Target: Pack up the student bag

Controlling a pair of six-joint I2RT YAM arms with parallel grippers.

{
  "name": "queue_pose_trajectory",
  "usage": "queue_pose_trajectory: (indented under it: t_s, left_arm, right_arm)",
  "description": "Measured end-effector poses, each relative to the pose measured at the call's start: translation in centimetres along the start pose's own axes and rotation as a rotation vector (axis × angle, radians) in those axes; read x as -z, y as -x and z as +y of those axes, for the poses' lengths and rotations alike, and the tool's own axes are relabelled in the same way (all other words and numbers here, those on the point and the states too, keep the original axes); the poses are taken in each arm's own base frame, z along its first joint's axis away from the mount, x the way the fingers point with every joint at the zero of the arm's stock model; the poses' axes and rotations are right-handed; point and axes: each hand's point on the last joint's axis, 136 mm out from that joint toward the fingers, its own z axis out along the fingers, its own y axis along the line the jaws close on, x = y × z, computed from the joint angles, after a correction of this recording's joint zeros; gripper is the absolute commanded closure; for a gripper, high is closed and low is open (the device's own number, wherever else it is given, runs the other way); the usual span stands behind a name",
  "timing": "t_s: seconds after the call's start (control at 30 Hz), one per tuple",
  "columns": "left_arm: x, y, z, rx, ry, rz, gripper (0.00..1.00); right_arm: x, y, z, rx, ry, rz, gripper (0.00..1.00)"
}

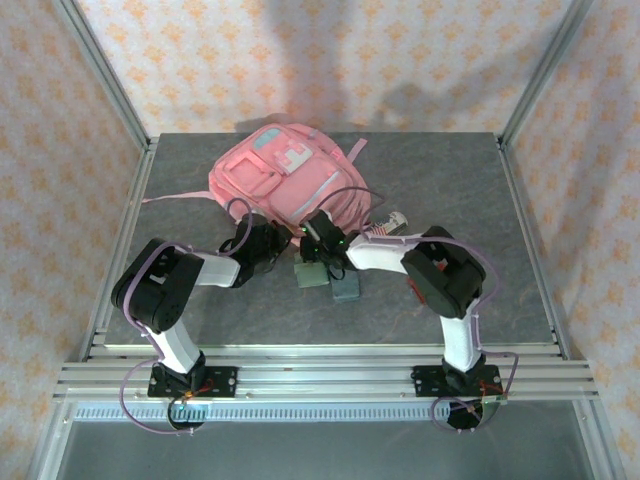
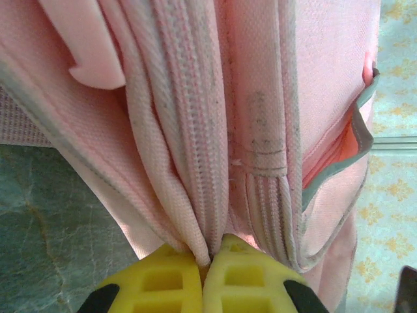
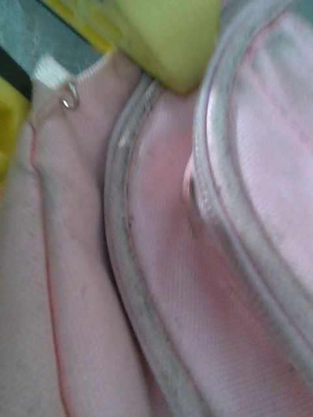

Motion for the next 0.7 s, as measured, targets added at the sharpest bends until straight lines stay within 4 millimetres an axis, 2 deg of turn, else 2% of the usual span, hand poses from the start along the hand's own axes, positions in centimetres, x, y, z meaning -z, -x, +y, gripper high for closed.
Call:
queue_pose_trajectory:
  t_s: [0.1,0.27,0.3,0.4,0.47,0.57,0.7]
  left_arm:
    - [0.0,0.0,0.0,0.003,0.000,0.000,1.00]
    - [0.0,0.0,0.0,0.003,0.000,0.000,1.00]
    - [0.0,0.0,0.0,0.003,0.000,0.000,1.00]
    - [0.0,0.0,0.0,0.004,-0.001,0.001,1.00]
    - [0.0,-0.1,-0.1,0.004,-0.003,0.002,1.00]
    - [0.0,-0.1,-0.2,0.005,-0.005,0.005,1.00]
    - [-0.1,-0.1,-0.2,0.005,-0.005,0.006,1.00]
  right_arm:
    - [0.0,0.0,-0.2,-0.002,-0.019,-0.003,0.98]
    - [0.1,0.0,-0.2,0.001,-0.021,-0.004,1.00]
    - [0.1,0.0,-0.2,0.002,-0.021,-0.003,0.95]
    - [0.1,-0.2,0.0,0.011,-0.013,0.003,0.67]
    - [0.2,-0.2,0.3,0.018,-0.003,0.005,0.64]
    - [0.2,-0.4,0.7,0.034,-0.001,0.003,0.65]
    - [0.3,-0.8,1.0,0.054,-0.014,0.016,0.83]
